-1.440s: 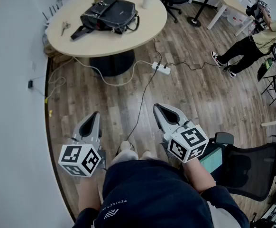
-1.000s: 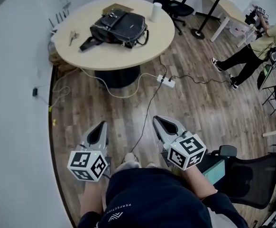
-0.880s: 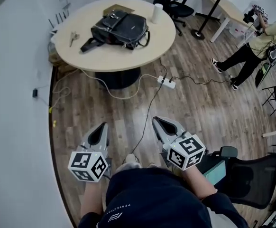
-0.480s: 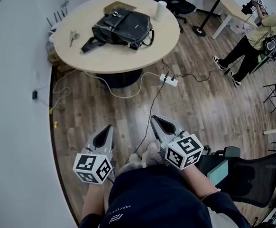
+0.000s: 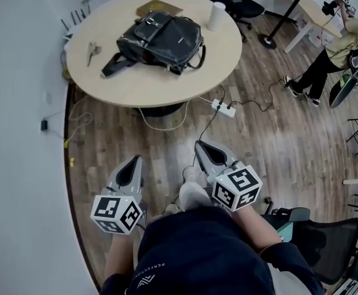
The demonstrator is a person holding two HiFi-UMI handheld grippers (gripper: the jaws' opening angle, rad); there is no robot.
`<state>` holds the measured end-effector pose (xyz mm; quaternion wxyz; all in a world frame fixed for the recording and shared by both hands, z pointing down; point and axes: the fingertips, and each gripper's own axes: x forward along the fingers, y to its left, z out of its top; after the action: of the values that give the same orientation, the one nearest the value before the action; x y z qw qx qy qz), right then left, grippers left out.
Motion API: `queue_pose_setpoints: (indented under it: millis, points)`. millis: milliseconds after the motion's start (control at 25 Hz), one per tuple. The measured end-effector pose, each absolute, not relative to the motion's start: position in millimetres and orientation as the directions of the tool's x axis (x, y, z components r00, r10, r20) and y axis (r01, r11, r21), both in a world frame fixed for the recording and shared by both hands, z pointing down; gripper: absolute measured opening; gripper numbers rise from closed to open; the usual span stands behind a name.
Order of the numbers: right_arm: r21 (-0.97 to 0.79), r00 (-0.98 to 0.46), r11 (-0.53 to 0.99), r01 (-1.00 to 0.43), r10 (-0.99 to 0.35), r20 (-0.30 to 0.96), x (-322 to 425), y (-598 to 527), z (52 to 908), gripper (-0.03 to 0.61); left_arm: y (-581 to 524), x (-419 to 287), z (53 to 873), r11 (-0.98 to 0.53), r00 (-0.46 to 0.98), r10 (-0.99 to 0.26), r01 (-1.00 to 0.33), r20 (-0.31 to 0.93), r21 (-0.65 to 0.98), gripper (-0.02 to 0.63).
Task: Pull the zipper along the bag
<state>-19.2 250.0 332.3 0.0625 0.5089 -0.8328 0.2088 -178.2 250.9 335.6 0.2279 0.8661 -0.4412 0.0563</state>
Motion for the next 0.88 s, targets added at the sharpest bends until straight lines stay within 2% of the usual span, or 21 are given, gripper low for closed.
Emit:
queue_pose_setpoints:
  millis: [320, 560, 880]
  points:
    - [-0.293, -0.541, 0.463, -0.837, -0.782, 0.309, 0, 178, 340, 0.003, 183, -154, 332, -0.46, 0.553, -0.778, -0.825, 0.297, 0.329, 0.018]
    - [-0.297, -0.587, 0.51, -0.807, -0.745, 0.316, 8, 137, 352, 0.003, 142, -132, 335, -0.464, 0.525, -0.792, -0.85, 0.313, 0.25, 0.018]
    - [-0.302, -0.571, 0.492, -0.817, -0.762, 0.305, 1, 91, 367, 0.005, 99, -134, 343, -0.471, 0.52, -0.782, -0.854, 0.345, 0.219, 0.02]
